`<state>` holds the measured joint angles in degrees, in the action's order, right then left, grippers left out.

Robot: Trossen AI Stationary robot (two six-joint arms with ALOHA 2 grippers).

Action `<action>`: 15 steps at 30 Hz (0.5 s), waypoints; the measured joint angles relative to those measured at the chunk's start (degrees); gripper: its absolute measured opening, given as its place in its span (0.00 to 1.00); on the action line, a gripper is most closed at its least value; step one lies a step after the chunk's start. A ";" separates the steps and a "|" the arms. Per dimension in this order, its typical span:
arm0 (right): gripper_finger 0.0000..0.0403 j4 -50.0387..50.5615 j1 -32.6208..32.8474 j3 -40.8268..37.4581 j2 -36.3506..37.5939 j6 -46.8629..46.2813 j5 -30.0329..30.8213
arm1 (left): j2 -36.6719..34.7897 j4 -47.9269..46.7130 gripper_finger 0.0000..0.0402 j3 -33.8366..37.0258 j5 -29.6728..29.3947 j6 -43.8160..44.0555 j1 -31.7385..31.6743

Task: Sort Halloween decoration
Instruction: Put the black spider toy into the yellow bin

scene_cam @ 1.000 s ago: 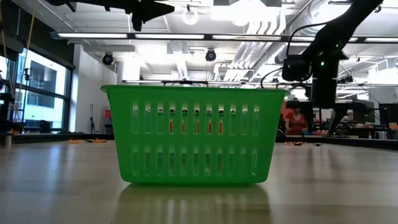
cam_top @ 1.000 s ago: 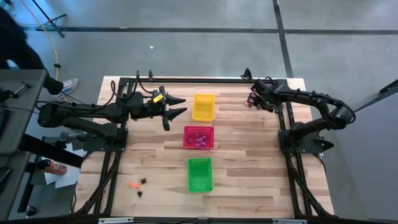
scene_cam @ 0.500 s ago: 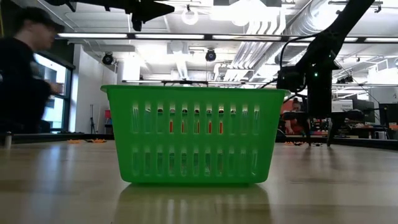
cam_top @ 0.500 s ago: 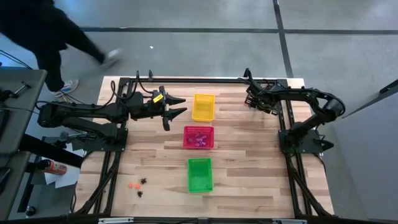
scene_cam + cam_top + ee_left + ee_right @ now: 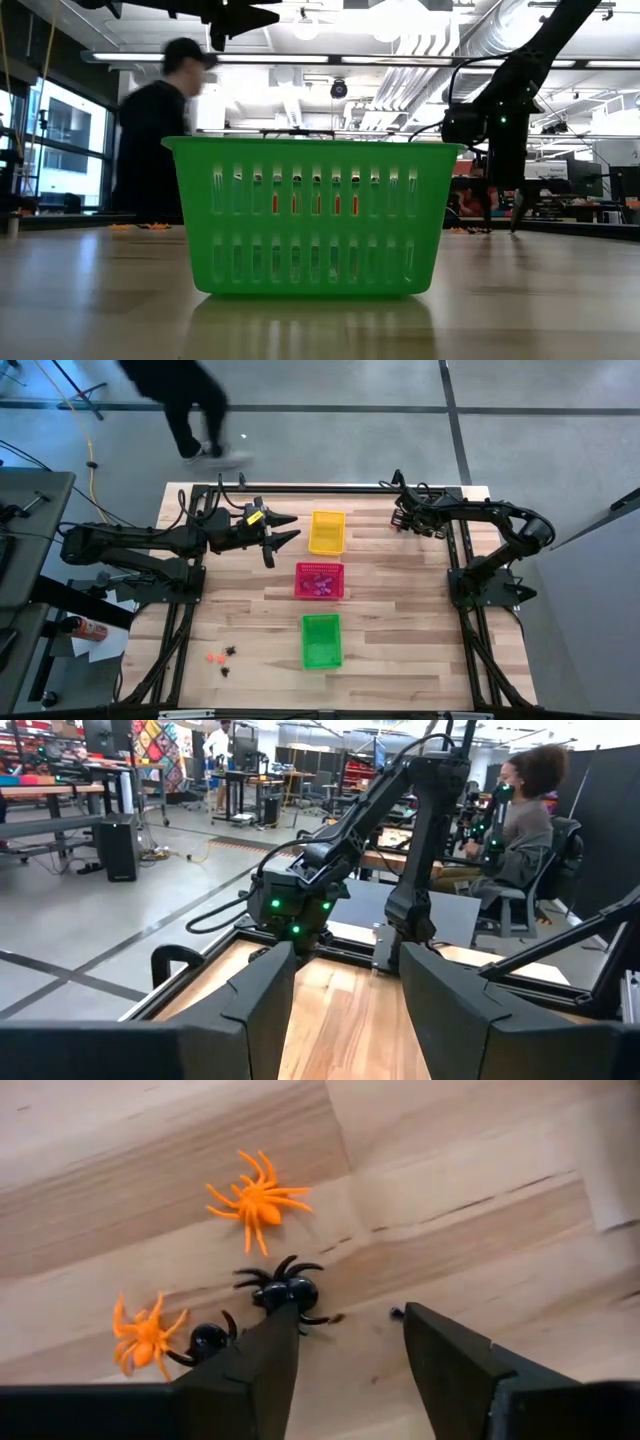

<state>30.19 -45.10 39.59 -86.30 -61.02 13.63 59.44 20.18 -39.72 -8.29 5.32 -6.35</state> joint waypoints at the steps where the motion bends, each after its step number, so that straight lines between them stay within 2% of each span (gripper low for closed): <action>1: 0.41 -0.23 0.00 0.00 0.00 -0.18 0.13 | 0.00 0.00 0.43 0.00 0.00 0.01 0.00; 5: 0.37 -3.75 0.02 -0.02 0.00 -0.46 -0.41 | 0.00 0.02 0.43 0.00 0.01 0.45 0.00; 15: 0.36 -4.83 -0.04 -0.02 0.00 -1.26 0.02 | 0.00 0.02 0.43 0.00 0.00 0.59 0.00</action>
<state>25.37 -45.15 39.57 -86.30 -62.28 13.65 59.44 20.21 -39.72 -8.29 5.91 -6.35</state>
